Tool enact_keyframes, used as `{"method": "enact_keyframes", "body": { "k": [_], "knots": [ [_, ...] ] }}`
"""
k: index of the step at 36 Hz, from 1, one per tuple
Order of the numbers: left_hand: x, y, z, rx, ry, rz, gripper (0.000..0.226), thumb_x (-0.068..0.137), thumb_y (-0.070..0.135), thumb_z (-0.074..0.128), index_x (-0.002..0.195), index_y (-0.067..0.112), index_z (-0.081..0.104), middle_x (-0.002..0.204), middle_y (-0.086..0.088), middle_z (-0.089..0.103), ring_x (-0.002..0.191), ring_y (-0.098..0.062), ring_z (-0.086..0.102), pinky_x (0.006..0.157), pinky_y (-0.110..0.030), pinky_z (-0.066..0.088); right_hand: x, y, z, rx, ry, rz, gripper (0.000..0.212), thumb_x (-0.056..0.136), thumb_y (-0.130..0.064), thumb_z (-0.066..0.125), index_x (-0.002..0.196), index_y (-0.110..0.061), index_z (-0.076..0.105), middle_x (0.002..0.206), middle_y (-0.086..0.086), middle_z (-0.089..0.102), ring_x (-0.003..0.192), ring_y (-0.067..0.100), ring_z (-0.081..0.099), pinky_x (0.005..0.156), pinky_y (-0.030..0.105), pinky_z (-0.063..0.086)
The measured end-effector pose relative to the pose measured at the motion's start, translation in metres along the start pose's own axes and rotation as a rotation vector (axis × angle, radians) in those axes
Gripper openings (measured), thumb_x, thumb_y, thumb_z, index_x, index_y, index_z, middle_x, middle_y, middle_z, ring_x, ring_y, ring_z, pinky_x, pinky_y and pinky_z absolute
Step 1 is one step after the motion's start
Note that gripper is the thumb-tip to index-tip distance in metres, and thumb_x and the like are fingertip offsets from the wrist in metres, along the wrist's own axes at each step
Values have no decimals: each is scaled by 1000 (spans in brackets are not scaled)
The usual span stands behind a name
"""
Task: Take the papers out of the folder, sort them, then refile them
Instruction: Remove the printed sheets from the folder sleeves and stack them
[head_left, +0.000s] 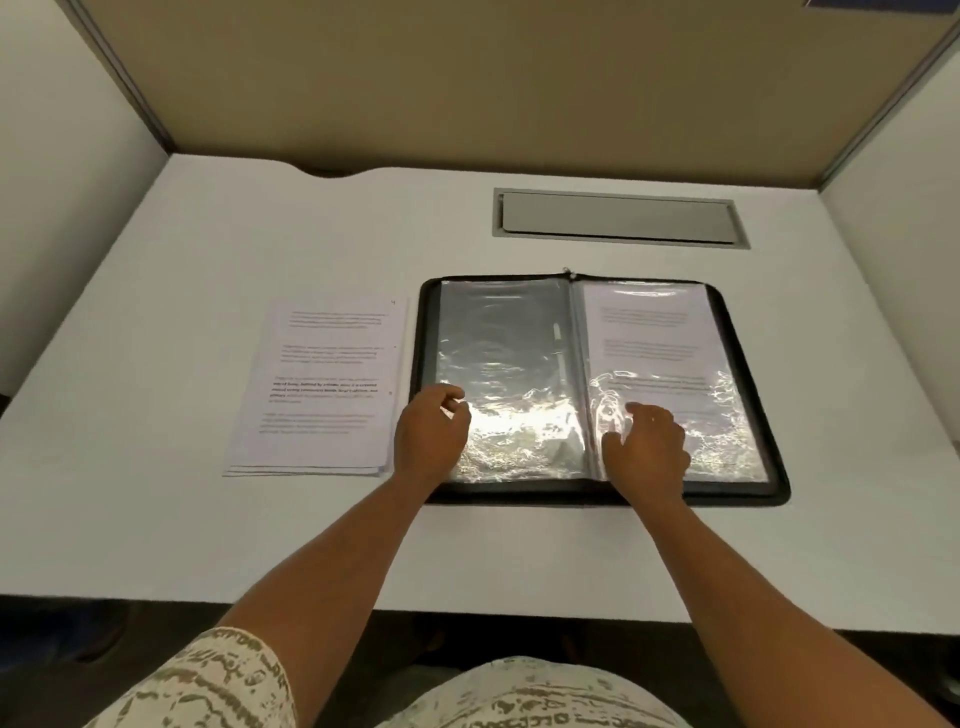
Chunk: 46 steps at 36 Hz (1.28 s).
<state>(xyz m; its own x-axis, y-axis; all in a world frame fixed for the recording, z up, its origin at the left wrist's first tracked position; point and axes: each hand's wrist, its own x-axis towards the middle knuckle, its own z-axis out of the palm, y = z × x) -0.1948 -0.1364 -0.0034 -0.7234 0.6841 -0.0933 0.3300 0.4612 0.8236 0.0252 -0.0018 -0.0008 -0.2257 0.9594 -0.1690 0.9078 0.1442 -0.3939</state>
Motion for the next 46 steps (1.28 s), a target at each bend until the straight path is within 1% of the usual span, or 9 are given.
{"method": "enact_keyframes", "body": {
  "k": [6, 14, 24, 27, 30, 34, 37, 41, 46],
  "knots": [
    [-11, 26, 47, 37, -202, 104, 17, 88, 26, 69, 105, 26, 67, 103, 17, 63, 93, 0, 58, 78, -15, 45, 9, 61, -12, -109, -60, 293, 86, 97, -47, 52, 159, -5, 10, 167, 16, 0, 153, 35, -2, 117, 62, 16],
    [-29, 41, 89, 184, -331, 174, 12, 89, 27, 65, 99, 25, 70, 93, 12, 65, 84, -4, 60, 77, -28, 52, 18, 112, -16, -95, -118, 419, 97, 97, -60, 43, 158, 3, 2, 164, 19, -21, 152, 35, -18, 117, 66, 6],
    [-31, 59, 107, 224, -243, 210, 14, 89, 23, 61, 81, 17, 71, 74, 4, 67, 69, -10, 61, 67, -35, 56, 20, 113, -12, -122, -7, 40, 67, 100, -50, 23, 158, -17, 28, 166, 24, -4, 152, 45, -6, 113, 72, 8],
    [-32, 76, 111, 110, -222, 138, 12, 93, 25, 62, 94, 18, 72, 90, 11, 67, 80, 0, 60, 73, -15, 49, 15, 103, -9, -126, 23, -109, 65, 98, -45, 26, 159, -21, 26, 167, 22, -6, 152, 45, -6, 114, 72, 7],
    [-31, 94, 117, -27, -224, 22, 20, 94, 42, 62, 98, 24, 70, 95, 14, 69, 83, 3, 62, 74, -21, 47, 6, 91, -4, -143, 71, -279, 60, 100, -35, 36, 158, -21, 28, 167, 22, -2, 152, 46, -4, 114, 71, 9],
    [-20, 110, 125, -180, -256, -217, 69, 81, 71, 63, 132, 25, 55, 114, 6, 65, 100, -10, 64, 89, -32, 54, -4, 74, 6, -82, -1, -477, 53, 104, -24, 37, 156, -23, 33, 168, 16, 2, 154, 41, -4, 118, 68, 10],
    [-11, 110, 128, -261, -263, -329, 76, 81, 57, 73, 142, 21, 47, 118, -5, 67, 95, -20, 70, 87, -41, 59, -12, 67, 4, 83, -85, -636, 50, 103, -15, 44, 153, -19, 41, 167, 14, 15, 154, 36, 13, 120, 56, 25],
    [-5, 100, 130, -270, -249, -434, 61, 85, 22, 76, 139, 12, 50, 120, -13, 66, 81, -22, 72, 83, -39, 61, -19, 67, -8, 343, -78, -531, 45, 104, -22, 41, 147, -16, 49, 163, 6, 31, 146, 22, 35, 114, 34, 36],
    [-9, 94, 136, -188, -246, -415, 40, 86, 22, 71, 124, 15, 62, 111, -6, 69, 91, -22, 68, 79, -34, 57, -7, 83, -8, 168, 132, -331, 53, 97, -36, 52, 143, -10, 52, 152, 18, 42, 137, 38, 40, 106, 59, 42]
  ]
}}
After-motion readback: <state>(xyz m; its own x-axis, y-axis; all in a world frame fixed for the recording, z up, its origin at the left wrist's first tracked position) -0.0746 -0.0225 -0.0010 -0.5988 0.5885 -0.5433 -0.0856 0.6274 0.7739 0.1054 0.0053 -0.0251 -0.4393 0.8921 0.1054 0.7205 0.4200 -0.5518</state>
